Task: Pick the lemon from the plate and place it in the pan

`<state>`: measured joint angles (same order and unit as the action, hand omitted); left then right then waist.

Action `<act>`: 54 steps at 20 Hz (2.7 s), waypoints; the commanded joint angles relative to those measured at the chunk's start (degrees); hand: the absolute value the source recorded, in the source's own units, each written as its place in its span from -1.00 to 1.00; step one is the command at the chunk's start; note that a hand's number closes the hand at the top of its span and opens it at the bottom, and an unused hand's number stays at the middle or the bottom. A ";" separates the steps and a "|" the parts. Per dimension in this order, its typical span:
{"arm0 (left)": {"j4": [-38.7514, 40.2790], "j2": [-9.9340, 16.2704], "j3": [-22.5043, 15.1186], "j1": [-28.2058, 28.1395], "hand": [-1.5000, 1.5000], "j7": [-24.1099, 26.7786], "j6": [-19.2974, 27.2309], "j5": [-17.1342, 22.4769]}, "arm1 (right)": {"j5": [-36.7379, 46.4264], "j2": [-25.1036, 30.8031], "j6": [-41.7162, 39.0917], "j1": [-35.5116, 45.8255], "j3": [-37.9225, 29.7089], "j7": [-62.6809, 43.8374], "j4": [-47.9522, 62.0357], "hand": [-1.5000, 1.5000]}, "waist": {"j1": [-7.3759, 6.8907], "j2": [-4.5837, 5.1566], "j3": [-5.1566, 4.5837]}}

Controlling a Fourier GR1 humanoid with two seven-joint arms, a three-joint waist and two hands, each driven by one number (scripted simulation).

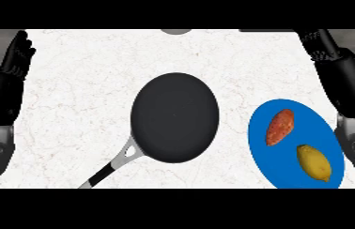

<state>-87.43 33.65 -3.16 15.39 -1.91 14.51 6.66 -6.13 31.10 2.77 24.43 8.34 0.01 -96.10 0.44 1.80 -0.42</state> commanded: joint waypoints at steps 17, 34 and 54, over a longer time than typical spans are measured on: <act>11.26 -4.45 -1.12 -11.92 0.00 -10.06 -0.21 0.94 | -23.32 2.46 -28.55 -34.22 -21.77 32.74 10.39 -1.00 | 1.20 -1.96 0.55; 14.65 -3.93 0.98 -8.40 0.00 -10.85 -2.96 0.55 | 6.11 28.52 -27.40 -35.30 -20.81 12.91 -6.87 -1.00 | 0.06 -1.74 0.25; 13.57 -8.67 3.49 -10.13 0.00 -9.83 -4.40 -4.15 | 37.62 15.45 -27.58 -35.81 -4.26 -0.49 -13.47 -1.00 | -0.33 -1.84 0.42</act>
<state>-73.78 26.76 -0.18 6.83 -13.04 10.45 3.42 26.20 49.67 -25.32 -10.80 3.37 -0.91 -110.39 0.10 -0.03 0.00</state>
